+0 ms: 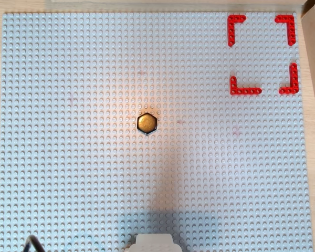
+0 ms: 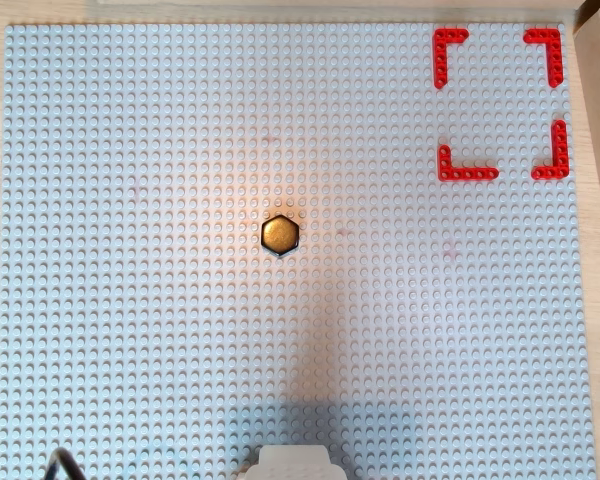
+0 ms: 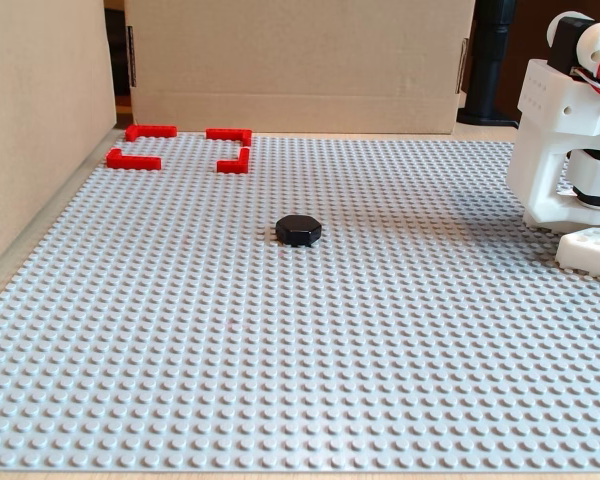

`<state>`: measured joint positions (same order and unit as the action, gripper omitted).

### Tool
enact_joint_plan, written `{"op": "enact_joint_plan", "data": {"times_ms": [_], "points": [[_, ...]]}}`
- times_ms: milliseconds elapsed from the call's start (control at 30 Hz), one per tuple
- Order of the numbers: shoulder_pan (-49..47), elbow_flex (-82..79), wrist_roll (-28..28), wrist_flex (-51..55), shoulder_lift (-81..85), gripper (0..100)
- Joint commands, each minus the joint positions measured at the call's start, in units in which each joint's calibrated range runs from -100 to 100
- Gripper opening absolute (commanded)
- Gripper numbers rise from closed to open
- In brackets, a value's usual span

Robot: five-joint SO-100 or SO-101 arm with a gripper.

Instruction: Grab the Lego and store it in red box

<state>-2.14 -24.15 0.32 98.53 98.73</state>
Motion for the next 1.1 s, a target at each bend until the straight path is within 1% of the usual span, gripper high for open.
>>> {"op": "enact_joint_plan", "data": {"times_ms": [0, 1067], "points": [[-0.13, 0.33, 0.00, 0.24, 0.51, 1], [-0.27, 0.70, 0.00, 0.15, 0.42, 1]]}}
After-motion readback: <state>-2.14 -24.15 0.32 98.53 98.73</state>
